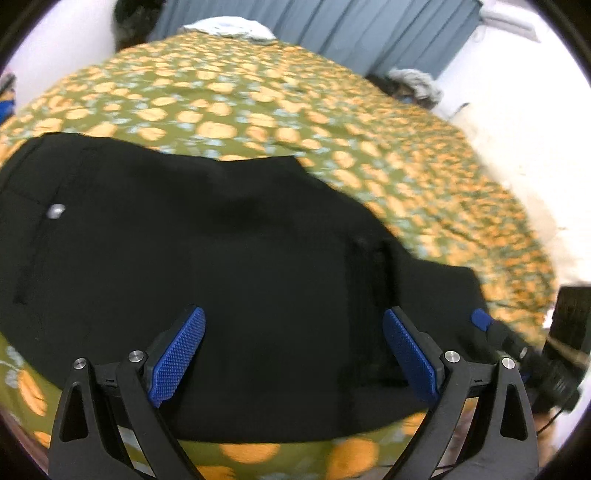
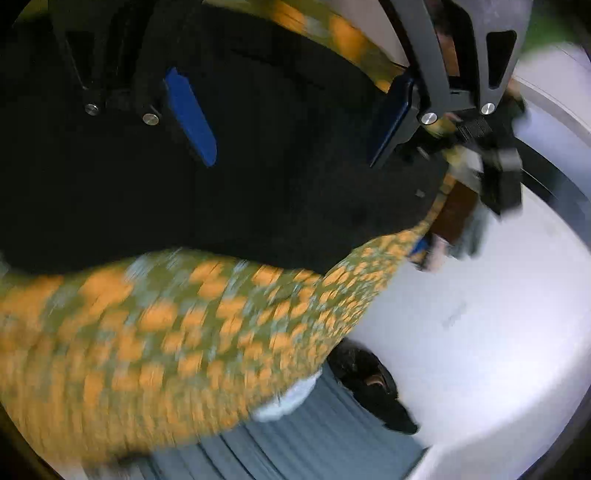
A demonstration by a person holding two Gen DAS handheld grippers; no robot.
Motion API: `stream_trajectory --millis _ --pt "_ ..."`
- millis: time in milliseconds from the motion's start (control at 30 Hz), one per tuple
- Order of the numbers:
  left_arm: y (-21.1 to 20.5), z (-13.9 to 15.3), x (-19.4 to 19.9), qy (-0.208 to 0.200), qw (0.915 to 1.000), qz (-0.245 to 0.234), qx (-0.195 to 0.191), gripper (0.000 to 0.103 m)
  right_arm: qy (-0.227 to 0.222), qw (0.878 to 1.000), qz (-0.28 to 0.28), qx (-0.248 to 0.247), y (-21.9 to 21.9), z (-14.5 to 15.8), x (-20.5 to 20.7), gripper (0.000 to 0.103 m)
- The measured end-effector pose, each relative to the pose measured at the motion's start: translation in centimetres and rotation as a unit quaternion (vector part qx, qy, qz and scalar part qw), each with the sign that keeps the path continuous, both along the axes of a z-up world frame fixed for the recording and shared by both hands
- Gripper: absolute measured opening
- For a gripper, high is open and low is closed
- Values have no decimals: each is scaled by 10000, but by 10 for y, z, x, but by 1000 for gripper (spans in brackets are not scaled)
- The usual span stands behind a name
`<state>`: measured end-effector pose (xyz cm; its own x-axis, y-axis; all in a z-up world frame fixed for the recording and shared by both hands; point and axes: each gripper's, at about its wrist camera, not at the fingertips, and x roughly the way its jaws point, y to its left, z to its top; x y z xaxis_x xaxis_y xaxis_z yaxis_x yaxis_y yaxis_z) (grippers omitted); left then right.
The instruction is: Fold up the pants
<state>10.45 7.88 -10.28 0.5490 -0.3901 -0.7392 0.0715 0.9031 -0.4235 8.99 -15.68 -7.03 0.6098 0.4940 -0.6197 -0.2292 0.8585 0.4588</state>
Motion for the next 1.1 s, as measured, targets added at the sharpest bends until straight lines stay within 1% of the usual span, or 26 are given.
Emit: stream_trajectory --millis 33,67,100,167,200,233,267,300,333,367,400,433,467,567,633,700,733,800,833,900,1000,1100 --pt "-9 4 -1 -69 9998 -167 -30 97 -283 9987 -196 -373 -10 8 -19 95" --pt "-23 9 -2 -175 9990 -407 13 97 -445 9965 -394 -596 -20 13 -32 99" --pt "-38 13 -3 -276 9972 -688 79 97 -539 9944 -554 -724 -28 13 -42 102" --pt "-64 17 -2 -382 9925 -1134 245 95 -560 9907 -882 -869 -48 10 -62 101" --pt "-81 16 0 -397 9892 -1353 408 86 -471 9897 -1033 -868 -55 5 -67 102" --pt "-91 13 4 -333 9872 -1460 551 80 -376 9896 -1135 -794 -62 2 -69 102" --pt "-96 10 7 -267 9861 -1511 631 71 -278 9901 -1222 -635 -69 -1 -67 101" --pt "-102 5 11 -168 9853 -1546 709 68 -243 9899 -1299 -508 -74 -3 -63 101" --pt "-106 0 15 -65 9850 -1549 760 67 -264 9893 -1355 -465 -79 -3 -59 101" --pt "-107 -3 16 -14 9849 -1539 787 63 -312 9891 -1370 -451 -80 -3 -59 101" --pt "-109 -5 16 17 9847 -1542 808 57 -358 9891 -1355 -462 -82 -2 -60 101" --pt "-111 -6 17 50 9841 -1563 842 55 -390 9894 -1303 -517 -78 -2 -53 101" --pt "-112 -7 16 62 9835 -1582 872 53 -396 9897 -1262 -547 -77 -2 -54 101" --pt "-115 -9 15 73 9818 -1617 993 53 -377 9914 -1150 -494 -67 -4 -52 101" --pt "-116 -12 17 162 9809 -1622 1059 48 -410 9920 -1089 -496 -62 -3 -54 101" --pt "-117 -17 19 274 9807 -1560 1148 36 -484 9918 -1042 -567 -59 0 -54 101" --pt "-117 -18 20 318 9811 -1510 1170 32 -513 9915 -1033 -597 -58 0 -56 101" --pt "-116 -17 21 326 9814 -1444 1219 18 -577 9910 -1036 -628 -58 2 -59 101" --pt "-115 -16 21 324 9814 -1427 1246 15 -588 9908 -1048 -624 -58 2 -60 101" --pt "-114 -13 21 287 9817 -1392 1265 6 -572 9907 -1078 -607 -60 1 -61 101" --pt "-110 -3 19 142 9838 -1254 1274 3 -530 9903 -1158 -554 -65 0 -62 101" --pt "-95 11 20 26 9884 -1018 1131 3 -572 9889 -1259 -550 -70 2 -63 101"
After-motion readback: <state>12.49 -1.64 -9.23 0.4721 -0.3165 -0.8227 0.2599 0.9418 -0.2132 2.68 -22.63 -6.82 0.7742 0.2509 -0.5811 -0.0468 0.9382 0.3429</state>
